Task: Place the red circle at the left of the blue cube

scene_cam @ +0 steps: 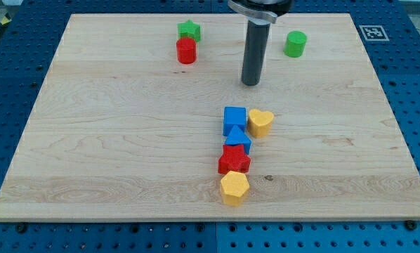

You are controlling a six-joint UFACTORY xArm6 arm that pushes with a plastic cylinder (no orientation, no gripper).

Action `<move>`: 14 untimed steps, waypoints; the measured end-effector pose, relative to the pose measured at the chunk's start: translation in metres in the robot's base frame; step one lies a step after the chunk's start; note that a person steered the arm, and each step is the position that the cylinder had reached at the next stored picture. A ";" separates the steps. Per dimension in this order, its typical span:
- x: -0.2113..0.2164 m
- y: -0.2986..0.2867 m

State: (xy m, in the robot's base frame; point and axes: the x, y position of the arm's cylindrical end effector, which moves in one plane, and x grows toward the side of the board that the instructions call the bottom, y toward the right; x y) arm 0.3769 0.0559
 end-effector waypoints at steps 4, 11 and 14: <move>-0.106 -0.106; -0.042 -0.072; -0.018 -0.063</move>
State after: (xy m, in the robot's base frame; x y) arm 0.3585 -0.0066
